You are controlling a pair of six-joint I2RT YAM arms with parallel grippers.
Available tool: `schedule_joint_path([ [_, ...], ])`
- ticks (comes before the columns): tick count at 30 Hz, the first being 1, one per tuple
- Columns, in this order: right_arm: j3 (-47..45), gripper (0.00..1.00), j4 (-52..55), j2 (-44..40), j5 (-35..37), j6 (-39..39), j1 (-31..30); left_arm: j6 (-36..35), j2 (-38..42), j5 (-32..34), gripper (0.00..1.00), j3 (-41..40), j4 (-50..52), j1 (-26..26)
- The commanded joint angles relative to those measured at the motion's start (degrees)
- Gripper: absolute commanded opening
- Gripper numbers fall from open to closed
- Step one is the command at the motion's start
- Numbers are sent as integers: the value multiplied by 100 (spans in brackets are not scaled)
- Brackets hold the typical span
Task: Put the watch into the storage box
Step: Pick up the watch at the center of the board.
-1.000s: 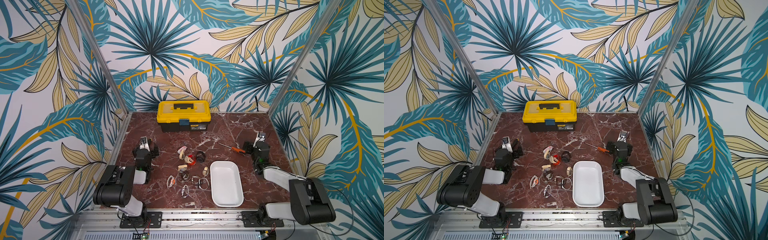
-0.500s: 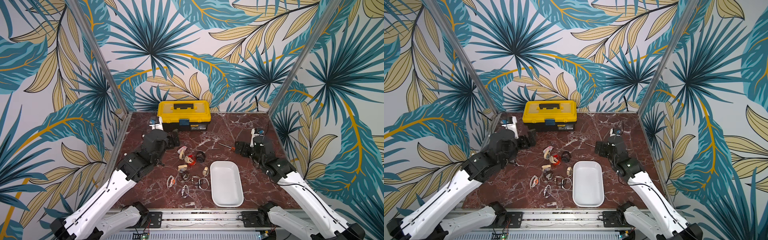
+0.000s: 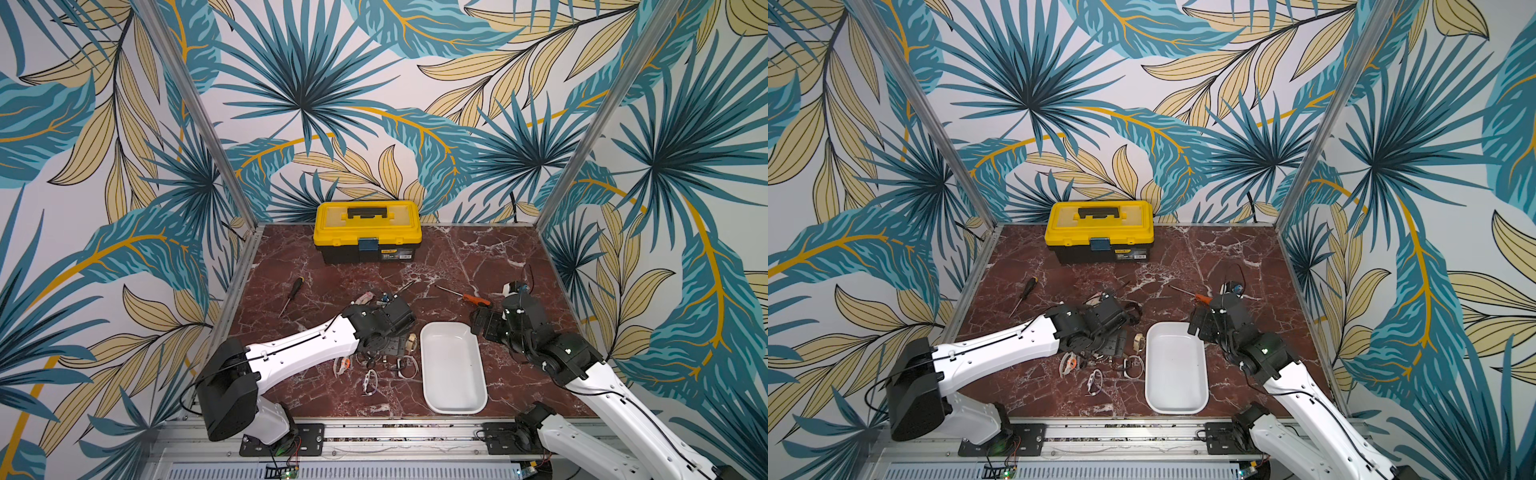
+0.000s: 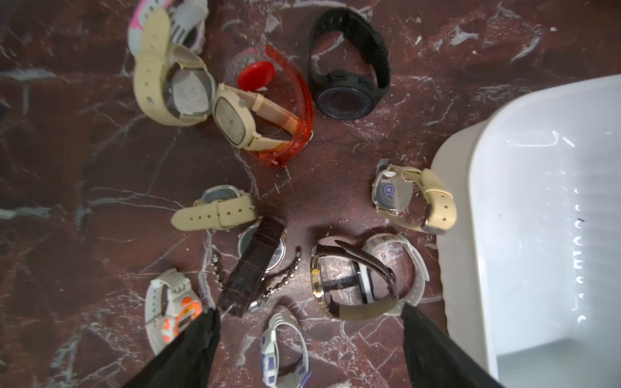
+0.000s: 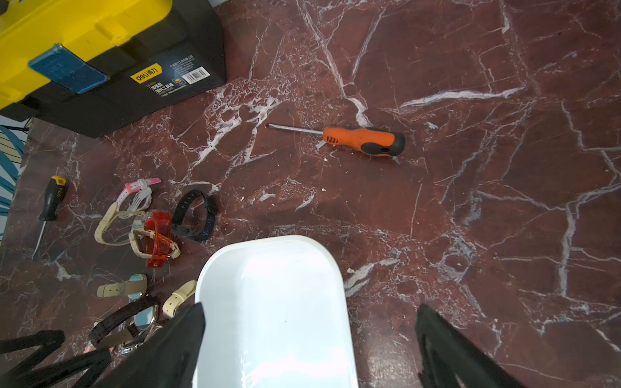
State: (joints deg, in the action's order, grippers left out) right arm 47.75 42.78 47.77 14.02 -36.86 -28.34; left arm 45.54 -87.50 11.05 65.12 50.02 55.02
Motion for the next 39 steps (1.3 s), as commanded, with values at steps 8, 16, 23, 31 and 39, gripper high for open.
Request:
schedule_joint_path([
  [8,-123,100,272,32,-26,-14,-133,234,-560,-502,70,-140,-520,-69],
  [16,-178,100,415,-128,-448,311,-234,289,-744,-659,59,-283,-598,-81],
  [23,-188,100,528,-528,-1385,770,-526,280,-717,-736,57,-433,-623,-80],
  [31,-249,100,705,-1000,-1508,773,-1157,227,-920,-999,51,-448,-733,-80],
  [39,-259,100,670,-846,-1240,807,-2062,157,-1114,-947,36,-413,-739,-123],
])
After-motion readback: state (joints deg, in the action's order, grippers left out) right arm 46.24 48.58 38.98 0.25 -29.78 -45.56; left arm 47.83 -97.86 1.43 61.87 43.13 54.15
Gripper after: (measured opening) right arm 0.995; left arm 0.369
